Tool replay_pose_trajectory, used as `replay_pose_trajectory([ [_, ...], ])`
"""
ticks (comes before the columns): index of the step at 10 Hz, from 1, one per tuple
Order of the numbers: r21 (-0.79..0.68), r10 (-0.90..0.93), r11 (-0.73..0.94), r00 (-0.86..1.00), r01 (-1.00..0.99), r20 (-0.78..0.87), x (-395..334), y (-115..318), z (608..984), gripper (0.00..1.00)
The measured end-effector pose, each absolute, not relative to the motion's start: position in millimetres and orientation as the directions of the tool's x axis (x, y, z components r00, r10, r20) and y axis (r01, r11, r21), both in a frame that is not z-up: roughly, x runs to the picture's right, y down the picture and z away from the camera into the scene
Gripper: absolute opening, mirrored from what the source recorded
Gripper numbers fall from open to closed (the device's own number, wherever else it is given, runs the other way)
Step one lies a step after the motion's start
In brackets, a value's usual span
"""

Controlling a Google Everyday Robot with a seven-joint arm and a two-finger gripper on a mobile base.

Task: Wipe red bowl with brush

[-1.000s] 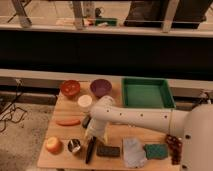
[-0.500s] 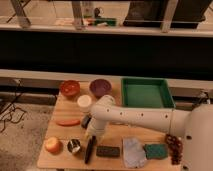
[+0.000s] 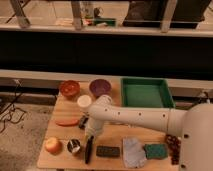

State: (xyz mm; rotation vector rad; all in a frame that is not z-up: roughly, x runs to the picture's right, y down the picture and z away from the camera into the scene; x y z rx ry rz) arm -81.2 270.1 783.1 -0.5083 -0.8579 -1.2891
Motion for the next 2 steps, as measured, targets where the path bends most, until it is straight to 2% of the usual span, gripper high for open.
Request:
replay_pose_trajectory([
  [2, 0.142, -0.613, 0.241, 0.037, 0.960, 0.789, -89.5, 273.4, 785.6, 0.19],
])
